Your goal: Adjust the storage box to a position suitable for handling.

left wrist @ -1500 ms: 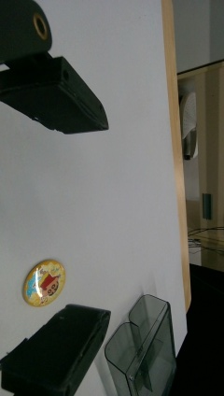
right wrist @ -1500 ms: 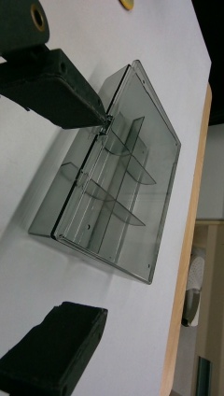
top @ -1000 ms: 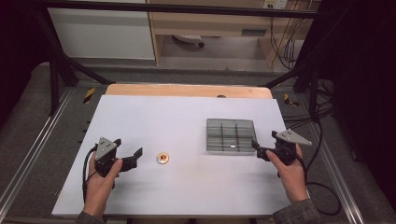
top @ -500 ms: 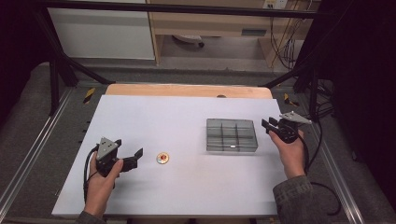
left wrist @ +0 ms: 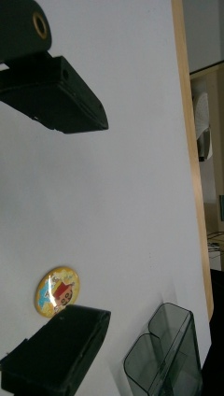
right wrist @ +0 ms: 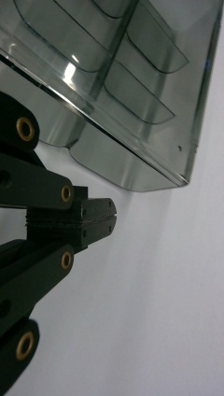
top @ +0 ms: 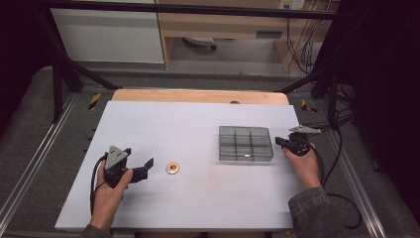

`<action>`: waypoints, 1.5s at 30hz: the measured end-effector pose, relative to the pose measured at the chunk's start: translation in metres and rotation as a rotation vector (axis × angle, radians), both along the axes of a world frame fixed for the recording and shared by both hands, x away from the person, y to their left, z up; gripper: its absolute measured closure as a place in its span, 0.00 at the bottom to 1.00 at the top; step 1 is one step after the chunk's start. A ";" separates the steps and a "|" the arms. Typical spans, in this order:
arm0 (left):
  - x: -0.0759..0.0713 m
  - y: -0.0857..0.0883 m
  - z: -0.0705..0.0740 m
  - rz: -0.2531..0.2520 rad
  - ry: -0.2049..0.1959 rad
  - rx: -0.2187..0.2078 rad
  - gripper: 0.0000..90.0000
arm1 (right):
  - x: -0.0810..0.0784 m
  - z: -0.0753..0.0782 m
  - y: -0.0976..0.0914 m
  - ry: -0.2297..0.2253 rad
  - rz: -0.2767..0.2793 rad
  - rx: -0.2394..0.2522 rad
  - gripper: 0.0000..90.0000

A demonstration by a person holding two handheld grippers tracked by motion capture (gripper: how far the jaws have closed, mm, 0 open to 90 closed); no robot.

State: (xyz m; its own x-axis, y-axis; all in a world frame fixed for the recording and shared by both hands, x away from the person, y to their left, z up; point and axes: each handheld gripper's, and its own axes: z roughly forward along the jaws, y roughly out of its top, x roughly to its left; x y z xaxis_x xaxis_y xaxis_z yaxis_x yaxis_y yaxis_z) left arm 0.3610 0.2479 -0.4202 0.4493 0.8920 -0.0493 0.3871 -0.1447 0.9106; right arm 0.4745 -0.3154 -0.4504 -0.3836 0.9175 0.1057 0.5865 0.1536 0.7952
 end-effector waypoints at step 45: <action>0.103 -0.062 -0.008 -0.075 0.063 0.168 0.31 | 0.001 -0.010 0.092 -0.009 0.298 -0.065 1.00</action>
